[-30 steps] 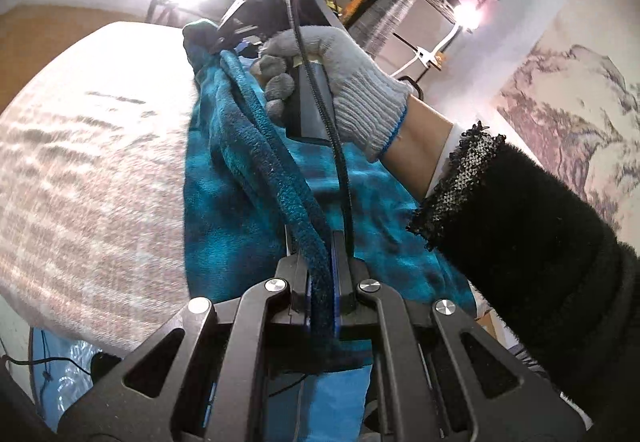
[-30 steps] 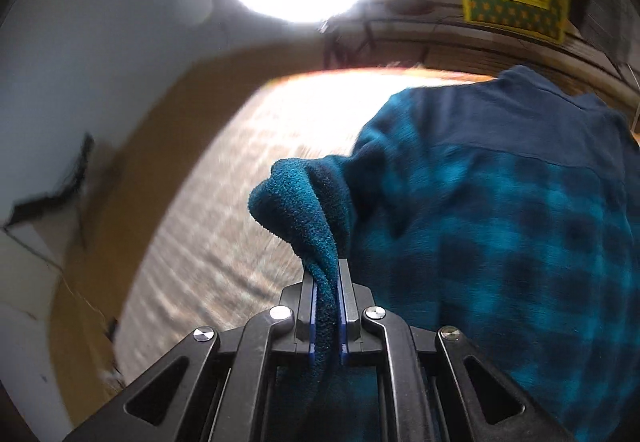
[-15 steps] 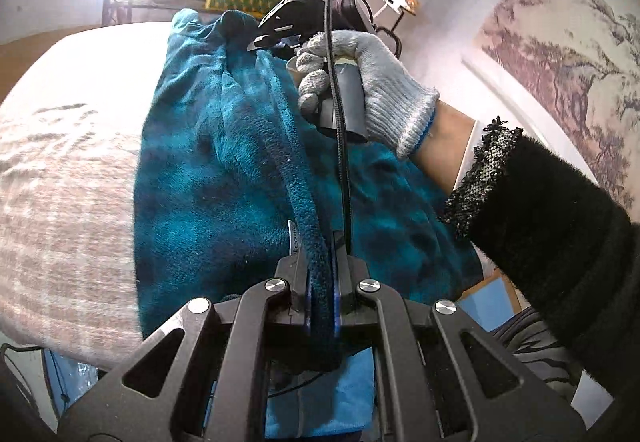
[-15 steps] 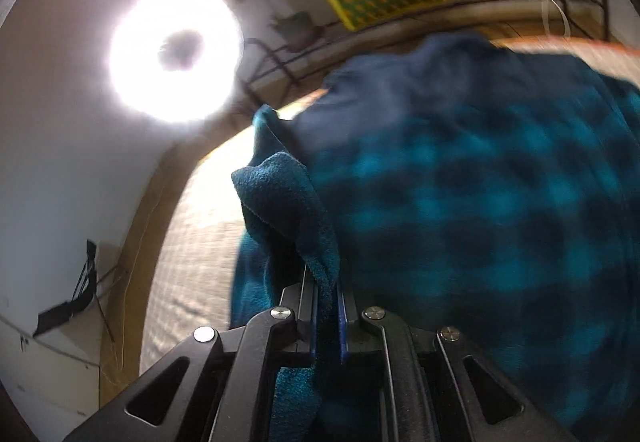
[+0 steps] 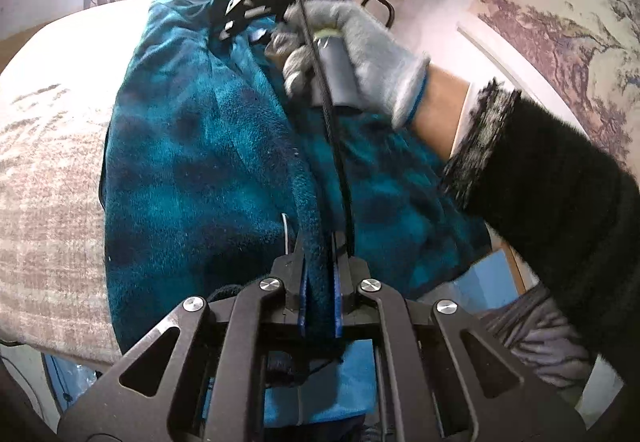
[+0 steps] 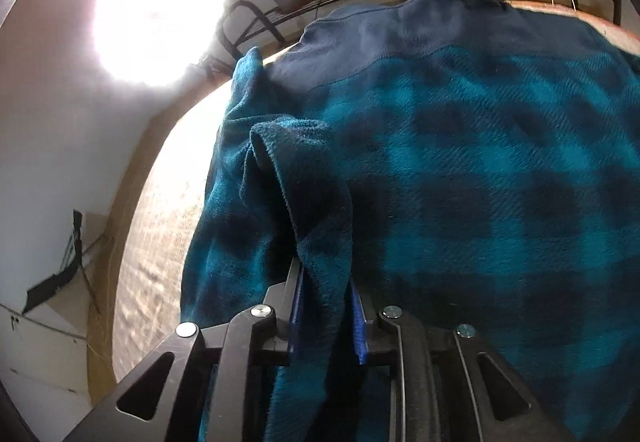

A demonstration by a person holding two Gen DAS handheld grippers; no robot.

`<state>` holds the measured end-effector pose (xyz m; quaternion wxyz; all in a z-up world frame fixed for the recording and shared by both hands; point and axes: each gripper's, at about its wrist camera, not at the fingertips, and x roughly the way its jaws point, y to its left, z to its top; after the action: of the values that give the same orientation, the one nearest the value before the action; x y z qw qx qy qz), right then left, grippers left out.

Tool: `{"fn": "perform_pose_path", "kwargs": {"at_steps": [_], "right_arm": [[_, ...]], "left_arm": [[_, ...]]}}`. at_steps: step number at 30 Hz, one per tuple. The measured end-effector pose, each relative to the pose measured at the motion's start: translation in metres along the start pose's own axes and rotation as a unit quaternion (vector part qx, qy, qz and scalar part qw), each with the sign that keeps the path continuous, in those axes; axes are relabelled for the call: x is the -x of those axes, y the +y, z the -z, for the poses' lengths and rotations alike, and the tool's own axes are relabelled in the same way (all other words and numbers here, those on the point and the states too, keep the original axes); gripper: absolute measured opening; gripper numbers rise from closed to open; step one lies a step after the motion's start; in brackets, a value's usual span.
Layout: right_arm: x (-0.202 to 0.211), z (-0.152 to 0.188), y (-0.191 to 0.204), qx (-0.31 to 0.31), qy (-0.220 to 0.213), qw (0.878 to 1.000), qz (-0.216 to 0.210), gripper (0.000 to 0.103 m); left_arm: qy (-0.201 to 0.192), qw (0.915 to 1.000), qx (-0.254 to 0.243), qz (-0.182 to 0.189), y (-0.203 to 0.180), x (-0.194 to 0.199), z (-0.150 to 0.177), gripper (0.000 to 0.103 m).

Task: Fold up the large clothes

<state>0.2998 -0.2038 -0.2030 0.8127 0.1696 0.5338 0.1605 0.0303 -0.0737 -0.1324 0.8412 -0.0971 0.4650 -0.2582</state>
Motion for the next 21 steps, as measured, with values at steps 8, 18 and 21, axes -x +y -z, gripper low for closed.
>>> {"fn": "perform_pose_path", "kwargs": {"at_steps": [8,18,21], "right_arm": [[0.069,0.019,0.001,0.01,-0.03,0.999,-0.022,0.051],[0.188,0.098,0.008,0.033,-0.058,0.992,-0.108,0.051],[0.218,0.127,0.011,0.046,-0.064,0.989,-0.124,0.051]], "left_arm": [[0.008,0.9992,-0.017,0.035,0.005,0.04,0.03,0.021],[-0.037,0.9973,0.046,0.044,0.054,0.118,0.068,0.035],[-0.044,0.9947,0.084,0.04,0.074,0.127,0.068,0.035]]}}
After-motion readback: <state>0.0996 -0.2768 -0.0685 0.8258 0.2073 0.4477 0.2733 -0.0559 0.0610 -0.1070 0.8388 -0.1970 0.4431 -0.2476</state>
